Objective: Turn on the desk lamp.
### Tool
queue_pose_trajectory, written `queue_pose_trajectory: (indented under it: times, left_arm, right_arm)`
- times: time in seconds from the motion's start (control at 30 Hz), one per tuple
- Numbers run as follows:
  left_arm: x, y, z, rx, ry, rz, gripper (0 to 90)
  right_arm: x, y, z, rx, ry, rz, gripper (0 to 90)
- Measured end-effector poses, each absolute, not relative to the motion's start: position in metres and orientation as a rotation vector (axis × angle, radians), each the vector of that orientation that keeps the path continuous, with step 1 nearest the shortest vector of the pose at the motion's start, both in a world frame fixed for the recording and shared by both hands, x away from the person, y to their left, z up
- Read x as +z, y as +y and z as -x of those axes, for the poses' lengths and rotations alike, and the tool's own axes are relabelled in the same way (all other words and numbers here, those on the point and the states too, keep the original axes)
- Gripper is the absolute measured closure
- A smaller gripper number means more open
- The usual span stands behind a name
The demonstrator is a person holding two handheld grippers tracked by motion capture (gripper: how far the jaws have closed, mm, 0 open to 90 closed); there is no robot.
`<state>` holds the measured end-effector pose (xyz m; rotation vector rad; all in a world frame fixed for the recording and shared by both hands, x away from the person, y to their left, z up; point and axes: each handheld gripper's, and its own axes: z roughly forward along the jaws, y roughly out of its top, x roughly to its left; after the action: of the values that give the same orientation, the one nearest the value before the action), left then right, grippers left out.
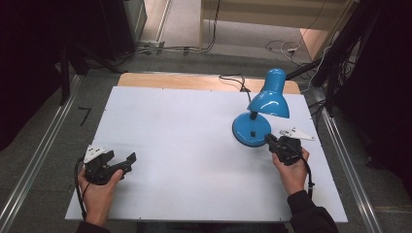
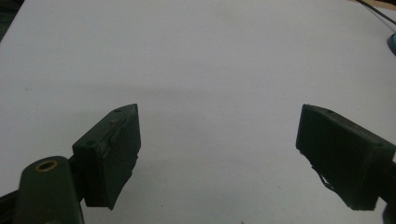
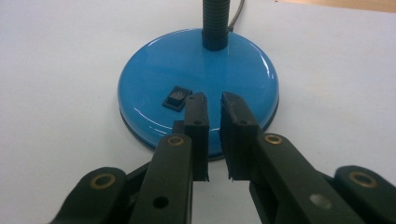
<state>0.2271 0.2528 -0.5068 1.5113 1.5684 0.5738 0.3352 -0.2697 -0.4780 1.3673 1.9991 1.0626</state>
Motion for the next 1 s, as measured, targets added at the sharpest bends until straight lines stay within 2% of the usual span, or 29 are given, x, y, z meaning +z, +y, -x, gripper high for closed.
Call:
queue_pose_trajectory:
  times: [0.3,1.0]
  left_arm:
    - [-0.507,0.253,-0.227,0.574,1.569,-1.509,14.8]
    - [-0.507,0.253,-0.227,0.571,1.568,-1.507,14.7]
  right_arm:
    - [-0.478,-0.264,-0.341,1.071,2.002,-1.365,87.5]
    - [-0.481,-0.251,-0.352,1.087,2.013,-1.350,87.7]
